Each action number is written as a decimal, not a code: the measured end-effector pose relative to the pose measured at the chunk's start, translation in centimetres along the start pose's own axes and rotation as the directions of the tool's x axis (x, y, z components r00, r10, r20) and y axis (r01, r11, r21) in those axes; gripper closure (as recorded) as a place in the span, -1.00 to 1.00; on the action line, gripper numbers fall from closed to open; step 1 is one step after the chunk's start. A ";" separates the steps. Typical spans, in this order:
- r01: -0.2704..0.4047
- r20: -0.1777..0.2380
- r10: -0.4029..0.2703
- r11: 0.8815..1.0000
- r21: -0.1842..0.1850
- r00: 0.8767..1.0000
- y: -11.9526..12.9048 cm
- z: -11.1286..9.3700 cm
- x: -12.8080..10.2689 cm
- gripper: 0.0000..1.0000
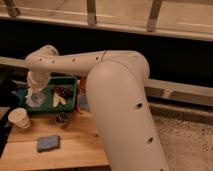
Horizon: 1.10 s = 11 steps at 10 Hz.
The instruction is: Place towel in paper cup
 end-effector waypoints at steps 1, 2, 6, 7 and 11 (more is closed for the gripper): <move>0.044 -0.006 -0.044 0.998 -0.033 0.999 1.8 1.1 -0.7 1.00; 0.081 -0.019 -0.082 0.995 -0.053 0.996 3.4 2.2 -1.0 1.00; 0.135 -0.109 -0.145 0.987 -0.092 0.983 5.6 7.1 -0.2 1.00; 0.136 -0.120 -0.147 0.986 -0.099 0.982 5.8 7.7 -0.2 1.00; 0.124 -0.159 -0.144 0.984 -0.130 0.977 5.9 9.4 0.3 0.34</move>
